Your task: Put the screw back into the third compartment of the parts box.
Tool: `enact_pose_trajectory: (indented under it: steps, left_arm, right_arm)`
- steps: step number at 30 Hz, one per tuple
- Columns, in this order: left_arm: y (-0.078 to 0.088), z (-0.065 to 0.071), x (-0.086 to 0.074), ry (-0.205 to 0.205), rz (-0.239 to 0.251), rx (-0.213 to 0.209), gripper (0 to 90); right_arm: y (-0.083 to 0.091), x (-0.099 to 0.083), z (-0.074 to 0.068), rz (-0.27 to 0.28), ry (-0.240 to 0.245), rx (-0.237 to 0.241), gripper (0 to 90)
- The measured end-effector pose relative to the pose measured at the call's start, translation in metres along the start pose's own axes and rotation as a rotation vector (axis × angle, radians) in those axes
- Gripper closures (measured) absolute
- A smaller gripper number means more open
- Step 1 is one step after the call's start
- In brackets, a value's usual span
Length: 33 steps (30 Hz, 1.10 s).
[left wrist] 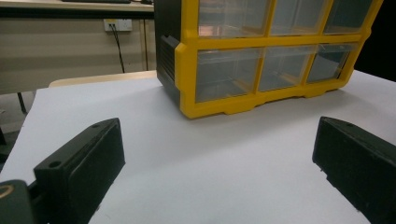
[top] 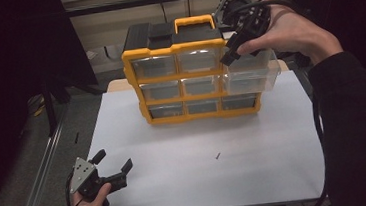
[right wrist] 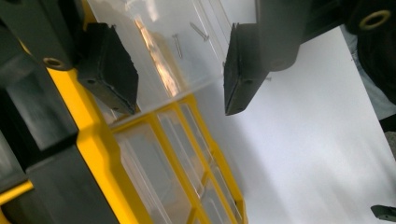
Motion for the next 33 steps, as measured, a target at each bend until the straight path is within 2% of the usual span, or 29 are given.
enact_pose_trajectory:
  steps: [3, 10, 18, 21, 22, 23, 25, 33]
  left_arm:
    - [0.0, -0.001, 0.0, -0.002, 0.0, 0.0, 2.2]
    - [0.0, -0.001, 0.0, 0.001, 0.003, -0.001, 2.2]
    - [0.0, -0.001, 0.0, -0.002, 0.005, -0.008, 2.2]
    - [0.0, -0.001, 0.0, 0.0, 0.005, -0.009, 2.2]
    - [0.001, -0.001, 0.0, 0.0, 0.005, -0.009, 2.2]
    - [0.001, -0.001, 0.0, -0.002, 0.005, -0.006, 2.2]
    - [0.001, -0.001, 0.0, -0.002, 0.005, -0.005, 2.2]
    - [0.001, -0.001, 0.0, -0.001, 0.005, -0.006, 2.2]
  right_arm:
    - [-0.003, 0.007, -0.005, 0.014, 0.013, 0.014, 40.3]
    - [-0.018, 0.022, -0.02, 0.009, 0.069, 0.023, 29.7]
    - [-0.034, 0.035, -0.035, 0.013, 0.092, 0.048, 18.7]
    - [-0.042, 0.038, -0.042, -0.003, 0.101, 0.058, 16.3]
    - [-0.046, 0.04, -0.044, 0.003, 0.119, 0.067, 16.2]
    - [-0.048, 0.041, -0.046, -0.004, 0.112, 0.077, 15.7]
    - [-0.054, 0.042, -0.048, -0.022, 0.111, 0.063, 12.0]
    - [-0.073, 0.045, -0.062, -0.025, 0.113, 0.084, 9.3]
Point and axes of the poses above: each handheld gripper's, and its own axes: y roughly backward along the jaws, x roughly out of its top, z roughly to its right, the point moved 5 cm from there along -y, roughly forward along the jaws, and after that the axes turned 13 degrees about -z, right-handed, at the moved point
